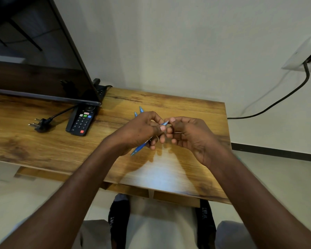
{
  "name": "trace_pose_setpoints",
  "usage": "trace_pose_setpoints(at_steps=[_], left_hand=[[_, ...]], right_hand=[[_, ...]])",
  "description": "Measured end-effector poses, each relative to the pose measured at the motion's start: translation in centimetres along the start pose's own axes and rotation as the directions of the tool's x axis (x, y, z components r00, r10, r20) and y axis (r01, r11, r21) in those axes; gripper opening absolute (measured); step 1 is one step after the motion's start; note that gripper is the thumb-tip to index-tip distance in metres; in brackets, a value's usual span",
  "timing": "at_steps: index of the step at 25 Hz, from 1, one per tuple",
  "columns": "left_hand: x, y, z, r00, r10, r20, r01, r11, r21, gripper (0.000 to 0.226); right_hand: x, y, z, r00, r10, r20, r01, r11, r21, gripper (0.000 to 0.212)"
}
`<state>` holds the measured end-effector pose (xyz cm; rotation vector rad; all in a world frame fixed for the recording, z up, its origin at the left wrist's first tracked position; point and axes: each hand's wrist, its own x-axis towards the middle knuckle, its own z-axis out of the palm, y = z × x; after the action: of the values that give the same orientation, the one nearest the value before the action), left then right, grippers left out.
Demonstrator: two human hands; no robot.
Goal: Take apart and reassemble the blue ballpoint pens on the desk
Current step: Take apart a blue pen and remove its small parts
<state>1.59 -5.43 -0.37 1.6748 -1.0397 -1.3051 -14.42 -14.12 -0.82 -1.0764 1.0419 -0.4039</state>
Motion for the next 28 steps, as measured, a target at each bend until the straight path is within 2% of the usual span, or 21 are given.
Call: trace_pose_setpoints(at_steps=[5, 10, 16, 22, 26, 28], left_hand=[[0.0, -0.1, -0.4, 0.999, 0.009, 0.032, -0.009, 1.0, 0.006, 0.02], [-0.2, 0.2, -0.1, 0.997, -0.032, 0.068, 0.03, 0.999, 0.017, 0.019], [-1.1, 0.4, -0.1, 0.976, -0.136, 0.168, 0.135, 0.991, 0.016, 0.016], [-2.1, 0.4, -1.1, 0.928, -0.25, 0.278, 0.219, 0.966, 0.138, 0.011], [-2.1, 0.1, -1.2, 0.915, -0.272, 0.299, 0.224, 0.957, 0.185, 0.01], [-1.9, -0.1, -1.1, 0.923, -0.262, 0.281, 0.215, 0.959, 0.187, 0.01]], right_hand=[[0.1, 0.1, -0.1, 0.999, -0.048, -0.02, 0.049, 0.997, 0.056, 0.017], [0.0, 0.6, 0.5, 0.986, -0.098, -0.132, 0.098, 0.995, -0.001, 0.012], [-0.2, 1.0, 1.0, 0.991, -0.032, -0.133, 0.024, 0.998, -0.065, 0.014], [-0.6, 1.5, 1.8, 0.995, 0.083, -0.053, -0.088, 0.992, -0.09, 0.01], [0.0, 1.8, 1.3, 0.985, -0.071, -0.157, 0.027, 0.964, -0.266, 0.011], [0.4, 1.6, 0.5, 0.983, -0.095, -0.156, 0.049, 0.959, -0.278, 0.012]])
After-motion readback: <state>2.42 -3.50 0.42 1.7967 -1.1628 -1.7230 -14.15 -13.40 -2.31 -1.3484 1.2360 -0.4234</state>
